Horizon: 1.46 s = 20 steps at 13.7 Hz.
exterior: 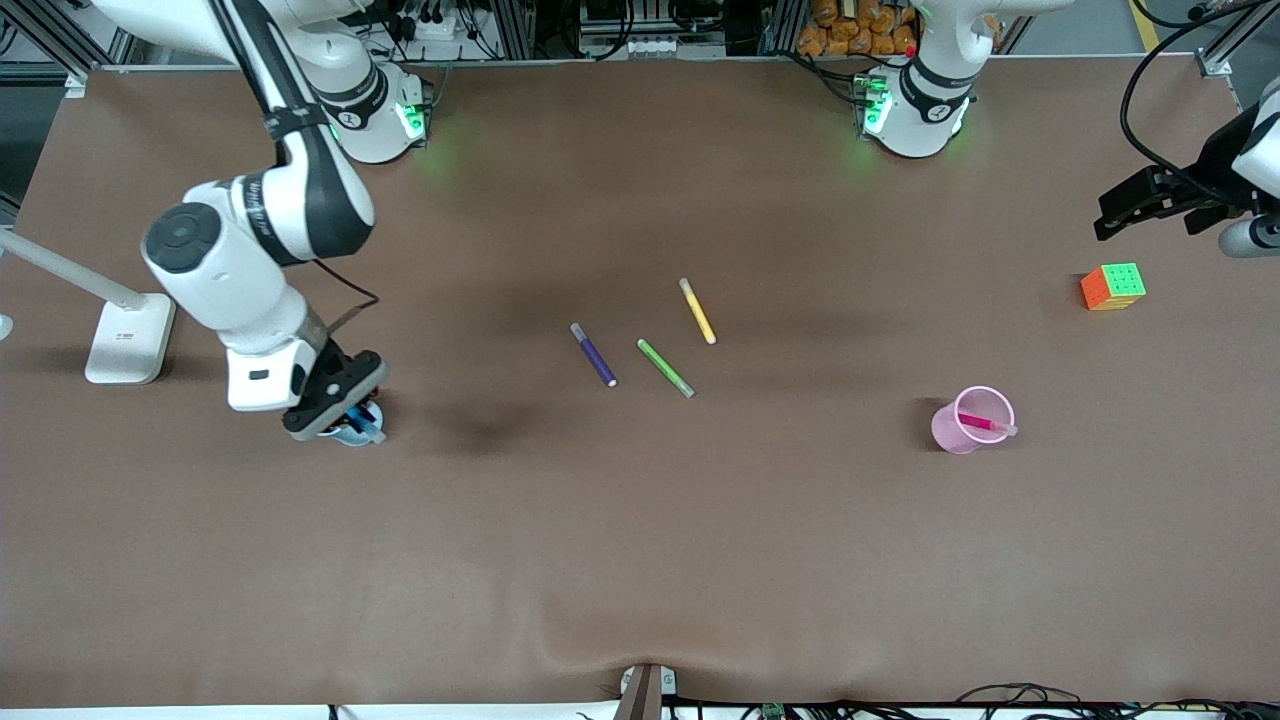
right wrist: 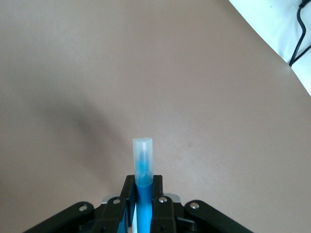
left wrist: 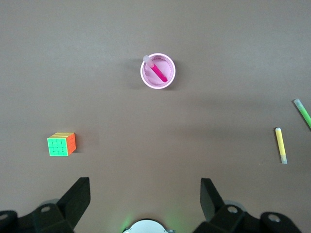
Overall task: Place pink and blue markers in matching cups
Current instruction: 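Lower the blue marker into the blue cup with the right gripper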
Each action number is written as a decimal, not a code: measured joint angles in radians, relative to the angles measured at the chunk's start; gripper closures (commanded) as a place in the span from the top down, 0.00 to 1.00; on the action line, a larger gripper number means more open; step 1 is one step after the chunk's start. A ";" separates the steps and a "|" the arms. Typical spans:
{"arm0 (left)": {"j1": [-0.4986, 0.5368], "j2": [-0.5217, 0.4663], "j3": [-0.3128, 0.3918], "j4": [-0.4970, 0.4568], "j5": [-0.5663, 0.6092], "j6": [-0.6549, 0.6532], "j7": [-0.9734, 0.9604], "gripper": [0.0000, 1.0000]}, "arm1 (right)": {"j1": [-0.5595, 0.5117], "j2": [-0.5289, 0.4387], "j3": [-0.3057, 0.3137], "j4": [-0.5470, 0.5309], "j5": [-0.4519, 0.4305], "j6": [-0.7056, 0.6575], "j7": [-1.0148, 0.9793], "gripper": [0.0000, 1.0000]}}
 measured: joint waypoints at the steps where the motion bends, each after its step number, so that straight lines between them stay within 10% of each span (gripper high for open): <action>1: -0.001 0.000 0.000 -0.002 0.000 0.000 0.000 1.00 | -0.009 -0.001 0.000 -0.004 0.021 0.000 -0.056 0.00; 20: 0.005 -0.003 0.015 -0.002 0.000 -0.019 0.018 1.00 | -0.207 0.023 0.000 -0.067 0.774 -0.199 -1.170 0.00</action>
